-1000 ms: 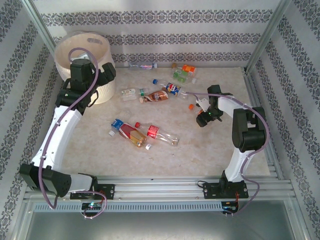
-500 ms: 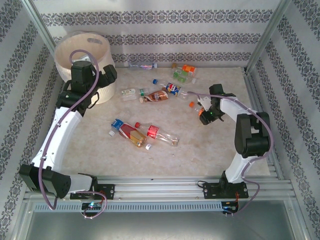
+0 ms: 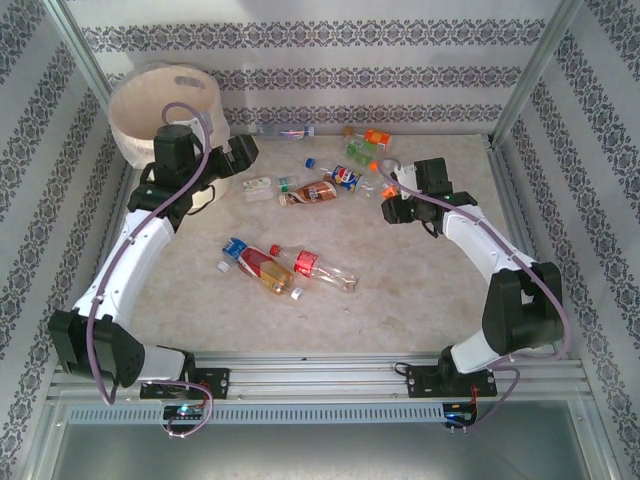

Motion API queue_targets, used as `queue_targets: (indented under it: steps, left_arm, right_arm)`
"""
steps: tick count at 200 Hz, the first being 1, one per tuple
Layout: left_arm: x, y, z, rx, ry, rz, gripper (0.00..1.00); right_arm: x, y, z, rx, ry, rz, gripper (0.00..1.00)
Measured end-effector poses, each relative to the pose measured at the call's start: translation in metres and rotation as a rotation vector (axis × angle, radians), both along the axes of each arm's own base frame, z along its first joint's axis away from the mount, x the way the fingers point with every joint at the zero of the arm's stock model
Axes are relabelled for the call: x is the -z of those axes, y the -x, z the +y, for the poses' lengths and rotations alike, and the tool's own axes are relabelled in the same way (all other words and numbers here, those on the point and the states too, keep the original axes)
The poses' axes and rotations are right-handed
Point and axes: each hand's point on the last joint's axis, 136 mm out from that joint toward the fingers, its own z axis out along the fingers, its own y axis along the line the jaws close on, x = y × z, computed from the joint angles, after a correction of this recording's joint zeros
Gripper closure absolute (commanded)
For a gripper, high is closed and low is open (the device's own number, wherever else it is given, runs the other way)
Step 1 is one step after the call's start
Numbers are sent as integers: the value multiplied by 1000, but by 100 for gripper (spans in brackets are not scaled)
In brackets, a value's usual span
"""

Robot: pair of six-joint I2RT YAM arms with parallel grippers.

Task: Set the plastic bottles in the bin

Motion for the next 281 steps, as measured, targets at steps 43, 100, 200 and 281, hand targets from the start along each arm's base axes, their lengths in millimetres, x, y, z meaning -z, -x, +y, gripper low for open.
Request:
queue_targets:
  steps: [43,100,200,281]
  left_arm:
    - [17,-6,-23,83,68,29,0]
    - [45,-8,-62,192,87,95,0]
    - [82,-8,-152,472,152,168,0]
    - [63,-10,-183,564,193,101,3]
  right_arm:
    - [-19,9,57,13,-223,-40,66]
    - [-31,12,106,14,-440,-10,65]
    - [-46,23,165,-142,-646,61,64]
    - [-55,29,184,-221,-691,75,63]
